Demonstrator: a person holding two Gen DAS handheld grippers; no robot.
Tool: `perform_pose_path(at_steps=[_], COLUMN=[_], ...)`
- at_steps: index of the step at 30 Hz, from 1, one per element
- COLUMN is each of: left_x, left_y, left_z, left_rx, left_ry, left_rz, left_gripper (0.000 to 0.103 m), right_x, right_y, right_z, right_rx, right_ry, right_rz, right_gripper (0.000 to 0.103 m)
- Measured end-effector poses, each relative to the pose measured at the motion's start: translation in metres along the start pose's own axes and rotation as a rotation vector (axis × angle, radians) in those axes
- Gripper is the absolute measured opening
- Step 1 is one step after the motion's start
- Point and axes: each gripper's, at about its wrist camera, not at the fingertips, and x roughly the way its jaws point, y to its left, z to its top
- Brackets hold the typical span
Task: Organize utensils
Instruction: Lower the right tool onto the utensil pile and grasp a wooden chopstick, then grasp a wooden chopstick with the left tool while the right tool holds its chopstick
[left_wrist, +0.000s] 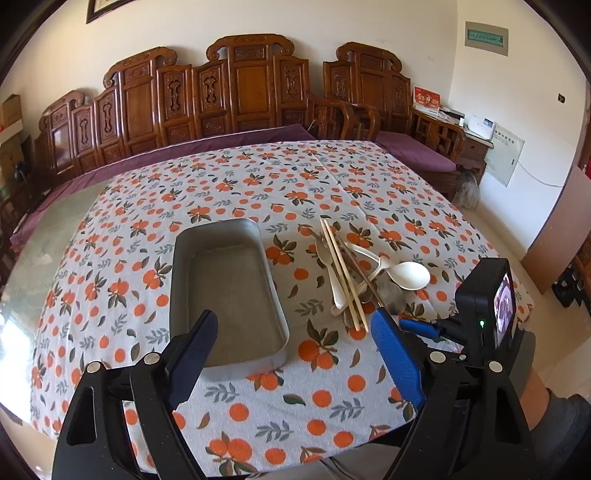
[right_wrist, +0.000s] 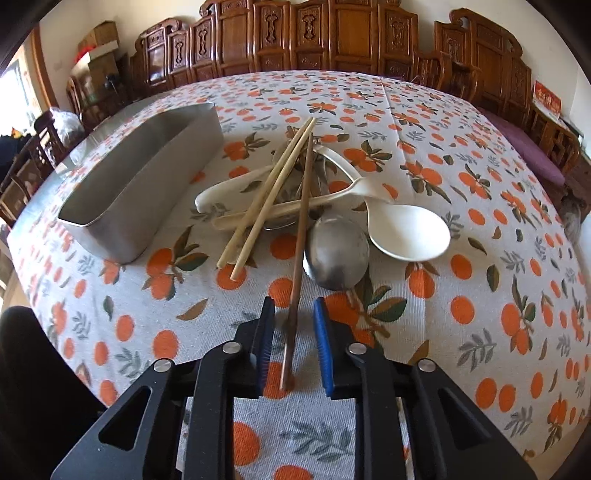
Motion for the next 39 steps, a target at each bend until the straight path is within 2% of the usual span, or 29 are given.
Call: perform_pose_path(at_steps=[1,2,7,15,19,25,29,39], left_x=[0.002,0.004,0.016,0.036,0.051,0.081,0.098,0.106], left_y=[0.000,0.000,0.001,-0.012,-0.020,-0.036,-0.043,-0.060], left_z=[0.000,0.000,0.000,0.008,0.013,0.019,0.021,-0.013], left_rx=[-0.001,-0.003,-0.007,0.010,0.006,0.028,0.019,-0.040], left_ry=[0.002,0.005,0.029,0.054,0.080,0.117,0.147,0.181], left_rz=[0.003,0.004,0.007,-0.001,-0.026,-0.010,-0.018,-0.062], left_gripper=[0.081,0.080,0.077,0.070,0.065,0.060,0.051,0.038], right_x=[0.001,0.001,-0.017,-0.060,-0.068,-0.072,-0.077,-0.083], right_y=[0.000,-0.001,-0.014,-0.047,-0.058,-0.066,-0.077,-0.093], right_z=[0.000,0.002,0.012,0.025,0.026,0.031,0.035,0.038], right_rx=[-0.009,-0.011,-0.018,-0.032,-0.020,-0.017,0.008,0.057], right_ry=[0.004,0.013,0.009,-0.049,-0.066,-0.082,-0.096,-0.110], right_rz=[-0.010,-0.013,0.001,-0.021,-0.017,-0.013,-0.014,0.007], right_gripper=[0.010,0.006,0.006,0.006,0.006,0.006,0.006,0.006])
